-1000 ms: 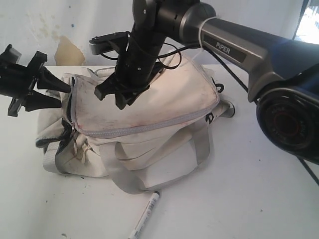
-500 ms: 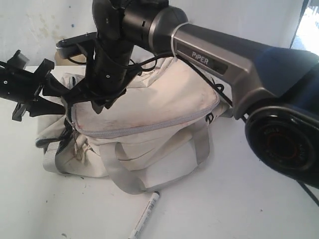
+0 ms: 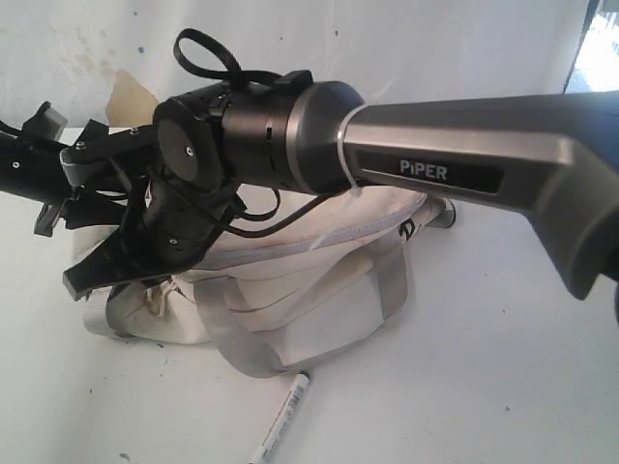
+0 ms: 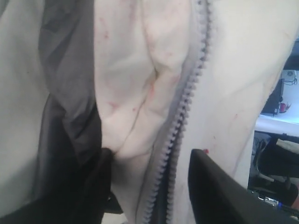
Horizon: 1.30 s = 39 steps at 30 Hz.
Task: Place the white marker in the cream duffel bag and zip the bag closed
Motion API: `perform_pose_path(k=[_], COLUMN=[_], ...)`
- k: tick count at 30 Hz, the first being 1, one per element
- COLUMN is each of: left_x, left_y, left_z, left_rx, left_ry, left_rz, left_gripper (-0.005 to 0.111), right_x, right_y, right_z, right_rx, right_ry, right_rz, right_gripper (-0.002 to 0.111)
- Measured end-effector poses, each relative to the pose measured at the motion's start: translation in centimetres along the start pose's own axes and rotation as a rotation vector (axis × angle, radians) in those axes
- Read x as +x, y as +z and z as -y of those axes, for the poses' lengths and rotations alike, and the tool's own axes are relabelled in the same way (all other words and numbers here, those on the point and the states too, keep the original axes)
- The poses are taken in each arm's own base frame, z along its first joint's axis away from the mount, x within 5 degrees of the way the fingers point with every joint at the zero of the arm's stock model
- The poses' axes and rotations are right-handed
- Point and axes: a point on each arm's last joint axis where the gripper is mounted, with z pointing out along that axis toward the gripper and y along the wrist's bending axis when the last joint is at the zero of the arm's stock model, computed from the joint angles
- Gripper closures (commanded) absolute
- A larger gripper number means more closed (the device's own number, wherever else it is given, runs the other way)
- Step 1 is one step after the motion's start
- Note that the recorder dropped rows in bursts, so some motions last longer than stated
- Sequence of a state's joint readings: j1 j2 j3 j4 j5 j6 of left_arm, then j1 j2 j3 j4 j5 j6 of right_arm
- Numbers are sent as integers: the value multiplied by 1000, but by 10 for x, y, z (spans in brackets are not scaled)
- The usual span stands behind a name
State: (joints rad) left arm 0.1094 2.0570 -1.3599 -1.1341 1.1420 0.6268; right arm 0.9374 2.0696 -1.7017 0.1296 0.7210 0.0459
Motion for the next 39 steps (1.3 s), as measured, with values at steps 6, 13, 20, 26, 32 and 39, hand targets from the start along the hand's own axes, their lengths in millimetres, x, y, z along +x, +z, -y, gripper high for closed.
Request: perform_pose_path(k=[6, 13, 20, 26, 32, 39], left_x=[-3, -4, 0, 1, 0, -3], left_y=[-3, -4, -4, 3, 3, 3], left_z=[8, 12, 7, 14, 16, 19], left_rx=[30, 76, 17, 43, 62, 99], left_ry=[50, 37, 46, 22, 12, -69], left_rz=[-14, -7, -49, -54, -44, -22], left_gripper=[54, 54, 54, 85, 107, 107], right_x=[1, 6, 3, -1, 6, 9], right_y=[4, 22, 25, 34, 49, 50], right_z=[-1, 0, -6, -7, -5, -2], right_rx=[-18, -30, -46, -54, -45, 5], right_ry=[85, 154, 183, 191, 195, 126], right_rz=[12, -1, 38, 108, 74, 49], right_gripper=[62, 43, 43, 45, 45, 45])
